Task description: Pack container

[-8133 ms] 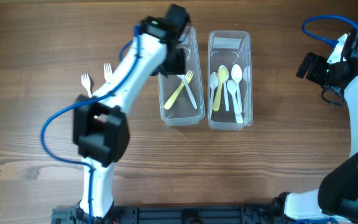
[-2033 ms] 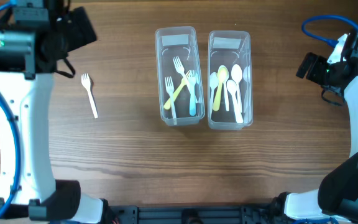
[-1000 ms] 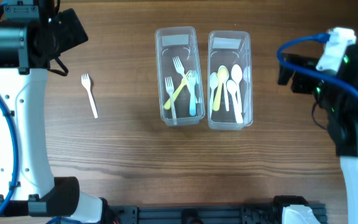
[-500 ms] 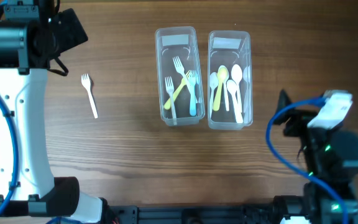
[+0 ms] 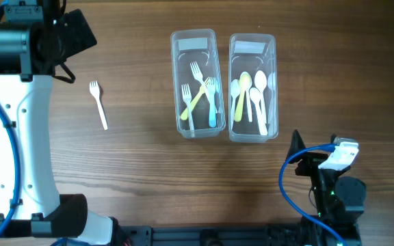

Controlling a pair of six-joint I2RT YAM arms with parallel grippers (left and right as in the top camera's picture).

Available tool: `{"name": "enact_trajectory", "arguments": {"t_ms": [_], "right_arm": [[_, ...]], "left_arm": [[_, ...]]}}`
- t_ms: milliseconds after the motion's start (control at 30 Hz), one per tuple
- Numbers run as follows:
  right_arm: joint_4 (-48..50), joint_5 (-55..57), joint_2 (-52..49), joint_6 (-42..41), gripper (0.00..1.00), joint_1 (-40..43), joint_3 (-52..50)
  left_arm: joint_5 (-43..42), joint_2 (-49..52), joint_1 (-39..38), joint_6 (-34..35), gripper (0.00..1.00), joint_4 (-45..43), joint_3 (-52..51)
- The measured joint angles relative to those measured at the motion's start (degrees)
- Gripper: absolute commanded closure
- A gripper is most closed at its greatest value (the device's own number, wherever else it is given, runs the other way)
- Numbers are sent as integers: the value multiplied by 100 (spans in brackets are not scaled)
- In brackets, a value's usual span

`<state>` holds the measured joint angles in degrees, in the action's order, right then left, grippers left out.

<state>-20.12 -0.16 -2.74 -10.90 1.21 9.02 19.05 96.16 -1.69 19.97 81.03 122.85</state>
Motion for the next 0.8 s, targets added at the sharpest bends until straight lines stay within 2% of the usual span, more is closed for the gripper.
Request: {"name": "enact_trajectory", "arguments": {"t_ms": [800], "right_arm": [[140,0,160,-42,0,0,-199]], "left_arm": [[0,0,0,0,0,0,0]]}}
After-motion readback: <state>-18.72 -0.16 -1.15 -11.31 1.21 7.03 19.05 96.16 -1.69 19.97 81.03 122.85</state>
